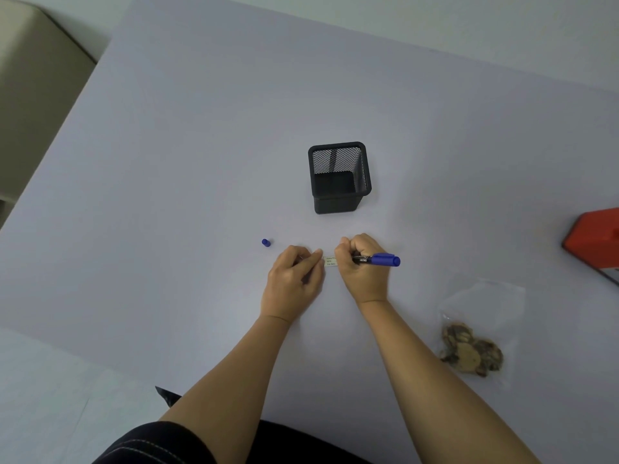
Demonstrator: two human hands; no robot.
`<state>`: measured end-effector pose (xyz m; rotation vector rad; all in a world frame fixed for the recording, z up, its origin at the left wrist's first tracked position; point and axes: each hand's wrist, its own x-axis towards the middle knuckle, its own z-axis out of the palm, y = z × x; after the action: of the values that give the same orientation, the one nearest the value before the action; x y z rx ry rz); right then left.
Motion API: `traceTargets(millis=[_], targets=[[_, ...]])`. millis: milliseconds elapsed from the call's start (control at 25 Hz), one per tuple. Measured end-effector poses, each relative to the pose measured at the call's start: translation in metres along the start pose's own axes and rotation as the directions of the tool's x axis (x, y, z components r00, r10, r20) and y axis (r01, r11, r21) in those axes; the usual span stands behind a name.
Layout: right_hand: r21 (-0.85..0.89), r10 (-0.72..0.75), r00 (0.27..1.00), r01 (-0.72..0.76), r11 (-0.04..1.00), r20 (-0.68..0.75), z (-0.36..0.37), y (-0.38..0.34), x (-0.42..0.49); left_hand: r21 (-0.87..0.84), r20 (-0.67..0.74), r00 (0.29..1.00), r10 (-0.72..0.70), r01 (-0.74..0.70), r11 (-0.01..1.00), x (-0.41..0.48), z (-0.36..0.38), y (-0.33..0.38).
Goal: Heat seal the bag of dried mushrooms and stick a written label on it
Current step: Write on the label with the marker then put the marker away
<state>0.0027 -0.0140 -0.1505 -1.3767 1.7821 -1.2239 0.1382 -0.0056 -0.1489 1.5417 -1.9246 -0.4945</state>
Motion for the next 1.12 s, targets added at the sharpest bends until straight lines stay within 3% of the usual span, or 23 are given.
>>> traceTargets(millis=[1120], targets=[[0.034, -0.018, 1.000, 0.017, 0.999, 0.017, -0.0015, -0.0028, -0.0012, -0.028, -0.003, 1.000, -0.017, 0.017, 0.999, 0.0006, 0.0000, -0.0009]])
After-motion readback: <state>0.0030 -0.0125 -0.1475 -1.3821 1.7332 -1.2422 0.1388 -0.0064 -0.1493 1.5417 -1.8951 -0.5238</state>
